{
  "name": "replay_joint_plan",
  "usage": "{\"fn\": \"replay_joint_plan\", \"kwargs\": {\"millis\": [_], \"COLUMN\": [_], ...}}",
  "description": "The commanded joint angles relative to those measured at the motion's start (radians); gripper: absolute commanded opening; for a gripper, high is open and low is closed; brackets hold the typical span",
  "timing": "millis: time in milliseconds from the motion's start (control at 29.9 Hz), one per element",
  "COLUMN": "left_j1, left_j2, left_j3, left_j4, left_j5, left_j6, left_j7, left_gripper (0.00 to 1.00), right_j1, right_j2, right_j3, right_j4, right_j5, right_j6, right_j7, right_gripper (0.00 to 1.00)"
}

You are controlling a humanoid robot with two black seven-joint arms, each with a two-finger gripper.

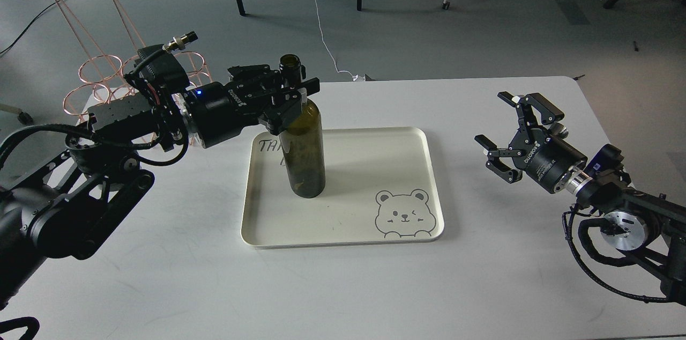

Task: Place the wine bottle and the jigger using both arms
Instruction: 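Reach the left gripper to the wine bottle neck and grasp it, then lift the green wine bottle and carry it over the copper rack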

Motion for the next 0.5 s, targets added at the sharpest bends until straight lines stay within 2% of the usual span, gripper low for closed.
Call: {"fn": "replay_joint_plan", "kwargs": {"millis": [0,234,468], "left_j1": [-0.001,-0.043,-0.185], "left_j2": [0.003,0.009,0.105], "left_j3": [0.002,0.002,0.002], "left_j4": [-0.006,-0.010,0.028], "left_j5": [0.000,0.000,0.000], "left_j6": [-0.001,-0.001,-0.004], "left_j7": [0.000,0.000,0.000], "left_gripper": [0.21,0.21,0.21], "right_j1": [-0.002,0.000,-0.002], "right_j2": [0.002,0.002,0.000], "right_j3": [0.000,0.000,0.001], "right_j4": [0.000,0.000,0.000], "right_j5": [0.000,0.000,0.000], "right_j6": [-0.006,-0.006,-0.011], "right_j7": [0.000,0.000,0.000], "right_gripper": [0.98,0.98,0.98]}}
